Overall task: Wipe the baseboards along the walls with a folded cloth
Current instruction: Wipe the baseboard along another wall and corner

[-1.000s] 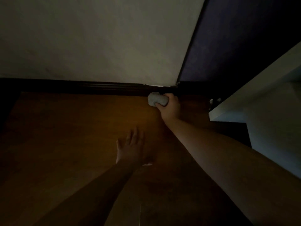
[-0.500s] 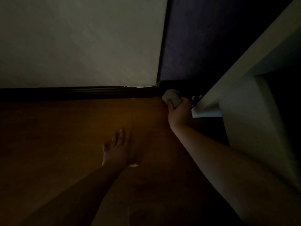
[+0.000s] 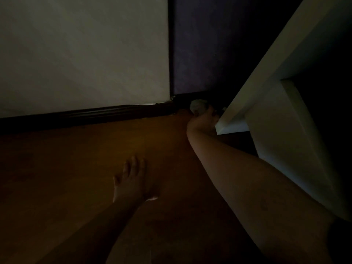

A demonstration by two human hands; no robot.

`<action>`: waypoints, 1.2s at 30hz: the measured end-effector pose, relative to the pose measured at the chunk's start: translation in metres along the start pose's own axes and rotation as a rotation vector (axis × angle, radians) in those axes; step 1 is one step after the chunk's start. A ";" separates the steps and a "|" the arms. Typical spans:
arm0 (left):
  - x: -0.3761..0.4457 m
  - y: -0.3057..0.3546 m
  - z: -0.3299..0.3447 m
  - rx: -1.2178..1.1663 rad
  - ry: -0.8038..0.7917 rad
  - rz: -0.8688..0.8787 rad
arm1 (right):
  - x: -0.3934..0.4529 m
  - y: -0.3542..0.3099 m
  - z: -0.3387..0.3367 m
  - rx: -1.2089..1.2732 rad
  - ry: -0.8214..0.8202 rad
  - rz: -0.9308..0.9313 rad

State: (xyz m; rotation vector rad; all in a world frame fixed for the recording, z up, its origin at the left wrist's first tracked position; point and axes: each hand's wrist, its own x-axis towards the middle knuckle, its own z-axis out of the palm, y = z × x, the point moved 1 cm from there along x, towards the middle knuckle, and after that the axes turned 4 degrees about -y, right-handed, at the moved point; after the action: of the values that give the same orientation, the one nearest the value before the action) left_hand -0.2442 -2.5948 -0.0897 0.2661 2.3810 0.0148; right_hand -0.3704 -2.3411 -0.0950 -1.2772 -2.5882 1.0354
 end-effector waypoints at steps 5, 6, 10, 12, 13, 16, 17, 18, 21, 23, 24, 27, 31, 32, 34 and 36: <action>0.001 0.001 0.002 0.021 -0.006 -0.005 | -0.025 -0.013 0.011 0.029 -0.075 -0.045; 0.002 0.001 0.002 0.021 -0.008 -0.007 | -0.029 -0.015 0.017 0.088 -0.095 -0.066; 0.003 0.001 0.002 0.028 -0.016 -0.012 | -0.034 -0.016 0.017 0.192 -0.166 -0.217; 0.003 0.000 0.003 0.036 -0.015 -0.008 | -0.033 -0.008 0.010 0.228 -0.179 -0.275; 0.003 0.000 0.003 0.036 -0.011 -0.006 | -0.034 -0.005 0.007 0.253 -0.180 -0.275; 0.005 -0.001 0.004 0.031 -0.014 -0.005 | -0.041 0.002 0.003 0.341 -0.128 -0.161; 0.005 0.000 0.004 0.032 -0.016 -0.003 | -0.040 0.005 0.001 0.348 -0.094 -0.127; 0.006 0.001 0.004 0.034 -0.017 0.001 | -0.038 0.005 -0.003 0.354 -0.064 -0.099; 0.005 0.002 0.004 0.042 -0.016 0.008 | -0.023 0.003 -0.013 0.379 -0.036 -0.024; 0.004 0.001 0.004 0.040 -0.023 0.010 | -0.018 -0.003 -0.016 0.357 -0.049 -0.016; 0.004 0.001 0.004 0.042 -0.021 0.014 | -0.017 -0.007 -0.017 0.347 -0.054 -0.014; 0.004 0.001 0.004 0.046 -0.029 0.009 | -0.021 -0.017 -0.016 0.301 -0.054 -0.022; 0.005 0.003 0.003 0.044 -0.044 -0.006 | -0.035 -0.026 -0.012 0.357 -0.085 -0.109; 0.005 0.003 0.003 0.048 -0.044 -0.006 | -0.038 -0.028 -0.011 0.371 -0.119 -0.147; 0.004 0.004 0.003 0.060 -0.040 -0.009 | -0.043 -0.029 -0.014 0.327 -0.209 -0.289; 0.003 0.003 0.002 0.072 -0.024 -0.003 | -0.037 -0.026 -0.023 0.248 -0.281 -0.408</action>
State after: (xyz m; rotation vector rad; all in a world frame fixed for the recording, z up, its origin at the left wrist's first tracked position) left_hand -0.2448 -2.5911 -0.0931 0.2947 2.3607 -0.0755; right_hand -0.3562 -2.3662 -0.0533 -0.5486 -2.6356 1.4664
